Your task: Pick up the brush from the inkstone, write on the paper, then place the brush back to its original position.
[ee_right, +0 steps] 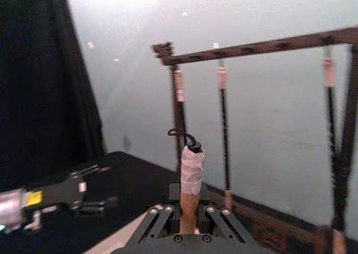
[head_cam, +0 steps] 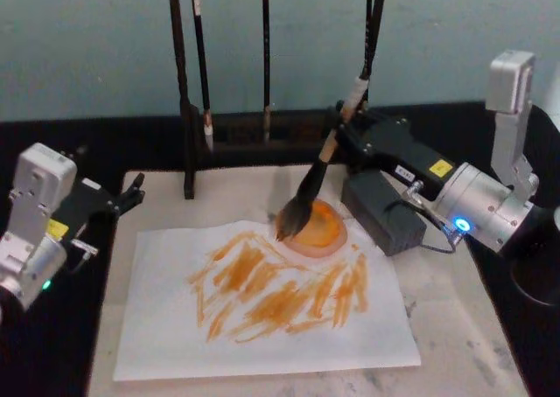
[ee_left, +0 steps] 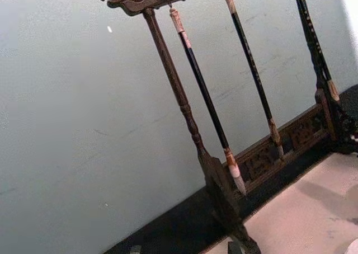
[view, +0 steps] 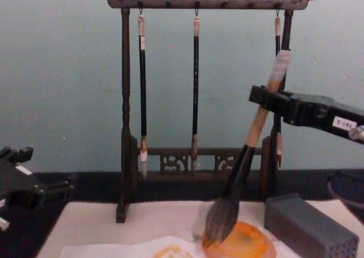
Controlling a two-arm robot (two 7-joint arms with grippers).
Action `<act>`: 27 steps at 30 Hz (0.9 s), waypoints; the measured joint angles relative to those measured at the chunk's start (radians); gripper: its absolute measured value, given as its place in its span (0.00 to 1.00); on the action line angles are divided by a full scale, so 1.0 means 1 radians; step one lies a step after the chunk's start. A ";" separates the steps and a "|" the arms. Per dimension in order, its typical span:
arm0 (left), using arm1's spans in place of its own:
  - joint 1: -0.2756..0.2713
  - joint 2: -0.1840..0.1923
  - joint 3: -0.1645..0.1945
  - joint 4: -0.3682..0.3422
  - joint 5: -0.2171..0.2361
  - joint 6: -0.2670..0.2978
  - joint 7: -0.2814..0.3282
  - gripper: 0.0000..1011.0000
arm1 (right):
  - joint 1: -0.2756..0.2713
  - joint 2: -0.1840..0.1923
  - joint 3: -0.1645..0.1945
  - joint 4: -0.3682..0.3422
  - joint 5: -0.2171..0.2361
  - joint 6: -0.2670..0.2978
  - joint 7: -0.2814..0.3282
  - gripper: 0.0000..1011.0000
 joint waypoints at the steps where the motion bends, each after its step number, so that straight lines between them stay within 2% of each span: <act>1: 0.000 0.000 0.000 0.000 0.000 0.000 0.000 0.99 | -0.002 0.002 -0.001 -0.006 -0.005 -0.002 0.005 0.17; 8: 0.000 0.000 0.000 0.000 0.000 0.000 0.000 0.99 | -0.020 0.021 -0.018 -0.045 -0.051 -0.032 0.073 0.17; 14: 0.000 0.000 0.000 0.000 0.000 0.000 0.000 0.99 | -0.032 0.044 -0.034 -0.072 -0.082 -0.070 0.161 0.17; 20: 0.000 0.000 0.000 0.000 0.000 0.000 0.000 0.99 | -0.043 0.065 -0.051 -0.098 -0.095 -0.078 0.213 0.17; 27: 0.000 0.000 0.000 0.000 0.000 0.000 0.000 0.99 | -0.062 0.088 -0.060 -0.134 -0.096 -0.081 0.241 0.17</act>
